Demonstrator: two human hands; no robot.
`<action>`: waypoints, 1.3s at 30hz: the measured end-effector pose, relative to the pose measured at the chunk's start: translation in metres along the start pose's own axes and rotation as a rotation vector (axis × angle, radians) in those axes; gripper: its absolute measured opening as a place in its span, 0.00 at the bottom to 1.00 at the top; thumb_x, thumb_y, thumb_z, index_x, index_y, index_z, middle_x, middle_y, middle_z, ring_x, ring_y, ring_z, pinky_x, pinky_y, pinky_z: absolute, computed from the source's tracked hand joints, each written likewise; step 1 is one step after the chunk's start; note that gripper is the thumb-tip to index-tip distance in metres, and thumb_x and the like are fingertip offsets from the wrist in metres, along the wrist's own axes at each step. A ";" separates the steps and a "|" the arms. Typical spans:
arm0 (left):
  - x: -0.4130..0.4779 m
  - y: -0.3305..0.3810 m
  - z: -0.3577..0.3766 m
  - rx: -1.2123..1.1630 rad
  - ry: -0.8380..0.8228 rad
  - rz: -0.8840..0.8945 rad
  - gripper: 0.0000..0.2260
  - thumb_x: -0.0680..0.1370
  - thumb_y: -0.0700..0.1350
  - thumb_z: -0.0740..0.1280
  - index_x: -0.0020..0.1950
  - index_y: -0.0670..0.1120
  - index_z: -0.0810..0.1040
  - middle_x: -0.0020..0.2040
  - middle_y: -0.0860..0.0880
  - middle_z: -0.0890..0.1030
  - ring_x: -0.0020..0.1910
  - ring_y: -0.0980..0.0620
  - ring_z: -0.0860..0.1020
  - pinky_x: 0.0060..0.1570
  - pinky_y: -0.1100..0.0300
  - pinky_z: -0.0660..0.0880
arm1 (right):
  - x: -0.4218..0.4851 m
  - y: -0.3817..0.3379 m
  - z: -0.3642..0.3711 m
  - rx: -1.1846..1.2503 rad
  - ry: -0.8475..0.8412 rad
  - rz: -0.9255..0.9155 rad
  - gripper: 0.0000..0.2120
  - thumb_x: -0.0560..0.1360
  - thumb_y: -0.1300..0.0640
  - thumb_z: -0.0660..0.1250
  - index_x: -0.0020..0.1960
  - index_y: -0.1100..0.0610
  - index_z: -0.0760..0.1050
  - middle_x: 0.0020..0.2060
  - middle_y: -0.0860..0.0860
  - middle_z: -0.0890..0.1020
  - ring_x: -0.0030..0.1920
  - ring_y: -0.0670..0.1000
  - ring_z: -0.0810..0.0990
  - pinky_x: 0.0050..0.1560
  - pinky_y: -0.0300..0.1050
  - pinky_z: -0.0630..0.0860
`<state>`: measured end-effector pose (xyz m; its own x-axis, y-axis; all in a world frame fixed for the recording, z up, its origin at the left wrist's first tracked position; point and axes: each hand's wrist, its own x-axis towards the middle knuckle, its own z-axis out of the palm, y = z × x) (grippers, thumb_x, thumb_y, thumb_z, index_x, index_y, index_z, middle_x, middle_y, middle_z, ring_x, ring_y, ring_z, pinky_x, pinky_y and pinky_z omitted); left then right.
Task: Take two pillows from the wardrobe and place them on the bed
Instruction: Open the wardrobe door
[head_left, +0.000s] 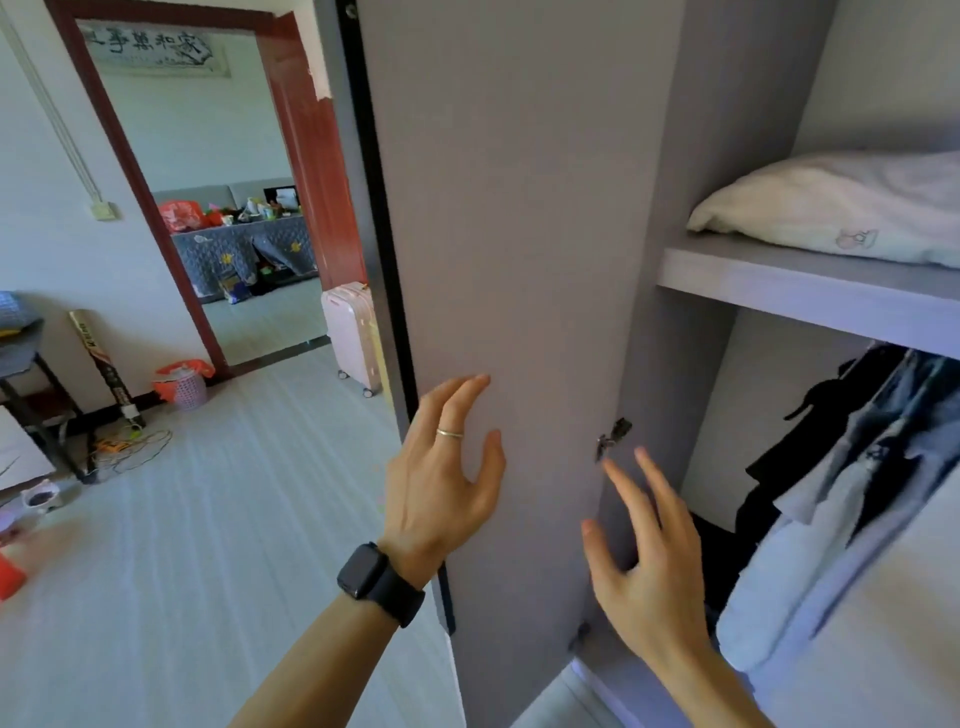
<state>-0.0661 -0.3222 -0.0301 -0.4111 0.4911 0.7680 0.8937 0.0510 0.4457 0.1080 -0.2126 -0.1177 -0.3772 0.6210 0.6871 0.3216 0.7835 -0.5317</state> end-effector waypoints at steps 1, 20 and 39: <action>-0.006 0.010 0.017 -0.034 -0.071 -0.024 0.23 0.78 0.47 0.66 0.72 0.54 0.67 0.66 0.57 0.71 0.59 0.55 0.77 0.44 0.53 0.81 | -0.006 0.013 -0.020 -0.030 0.016 0.025 0.25 0.74 0.52 0.69 0.71 0.51 0.73 0.76 0.49 0.66 0.72 0.54 0.69 0.67 0.60 0.70; 0.064 0.241 0.250 -0.788 -0.762 0.011 0.24 0.79 0.49 0.68 0.74 0.52 0.66 0.67 0.56 0.73 0.62 0.61 0.71 0.58 0.66 0.66 | 0.083 0.098 -0.313 -0.775 0.549 0.277 0.26 0.79 0.47 0.63 0.76 0.45 0.64 0.80 0.51 0.55 0.80 0.55 0.50 0.78 0.55 0.55; 0.103 0.261 0.283 -1.132 -0.920 -0.096 0.11 0.79 0.51 0.69 0.60 0.54 0.75 0.50 0.50 0.85 0.48 0.55 0.84 0.50 0.59 0.80 | 0.097 0.145 -0.313 -0.940 0.484 0.346 0.30 0.82 0.41 0.57 0.80 0.40 0.50 0.81 0.49 0.42 0.80 0.54 0.39 0.78 0.57 0.50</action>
<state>0.1760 -0.0117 0.0355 0.1856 0.9183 0.3496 0.0758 -0.3681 0.9267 0.3897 -0.0451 0.0266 0.1734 0.5689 0.8039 0.9513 0.1145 -0.2862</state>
